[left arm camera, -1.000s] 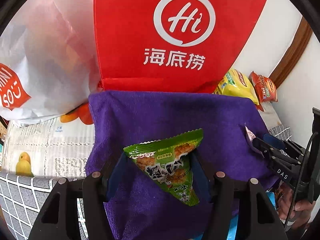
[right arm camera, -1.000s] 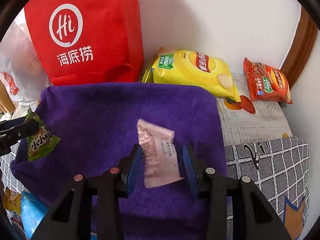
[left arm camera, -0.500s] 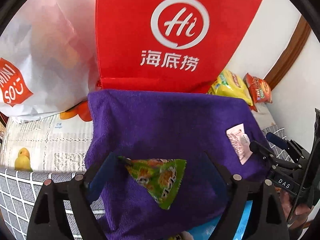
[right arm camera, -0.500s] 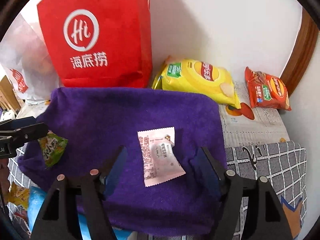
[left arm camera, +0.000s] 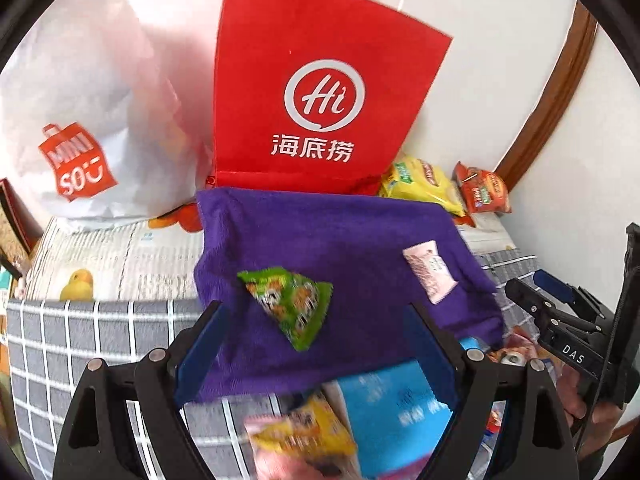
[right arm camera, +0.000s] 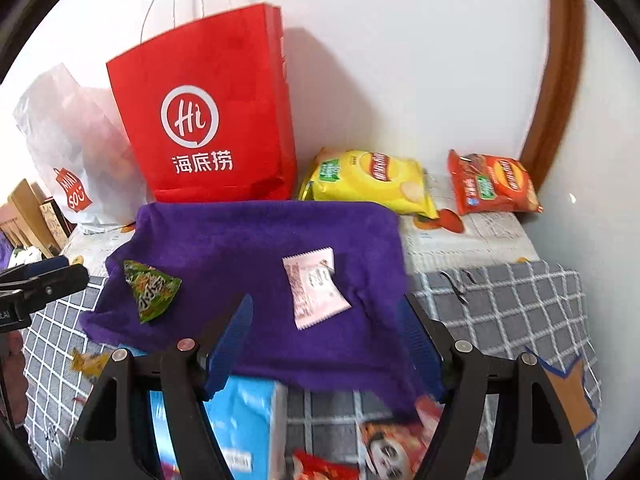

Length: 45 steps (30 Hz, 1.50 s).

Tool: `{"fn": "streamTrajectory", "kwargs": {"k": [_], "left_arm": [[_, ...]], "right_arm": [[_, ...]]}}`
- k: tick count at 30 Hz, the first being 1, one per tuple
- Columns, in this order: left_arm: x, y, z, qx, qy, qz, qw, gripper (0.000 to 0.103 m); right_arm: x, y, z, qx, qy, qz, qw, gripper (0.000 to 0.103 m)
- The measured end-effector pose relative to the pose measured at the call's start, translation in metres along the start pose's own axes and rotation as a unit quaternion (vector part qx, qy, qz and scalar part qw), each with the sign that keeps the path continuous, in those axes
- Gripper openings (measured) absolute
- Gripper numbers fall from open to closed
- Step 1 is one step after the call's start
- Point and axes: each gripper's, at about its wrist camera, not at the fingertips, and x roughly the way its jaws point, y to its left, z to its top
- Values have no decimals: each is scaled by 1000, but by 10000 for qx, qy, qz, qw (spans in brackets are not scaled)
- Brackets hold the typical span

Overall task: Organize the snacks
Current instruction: 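Lift both tools back from the towel toward the snack pile, then grasp the pink panda chip bag with the right tool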

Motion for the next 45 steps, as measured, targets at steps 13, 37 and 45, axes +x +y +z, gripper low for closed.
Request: {"fn": "streamTrajectory", "kwargs": {"k": [13,37,45], "left_arm": [[-63,-40,-58,417,-339,-75,9985,87],[-81,-42,-96,288,-247,70,9993,87],[-61,-26,-98,46,-57,203,9998,87]], "right_arm": [[-71,-36,-52,341,-16,-44,9994,74],[-96,-56,-94,514,45,-48,9987,74],[-72,-75,-105,617,243,-168,9977,74]]}}
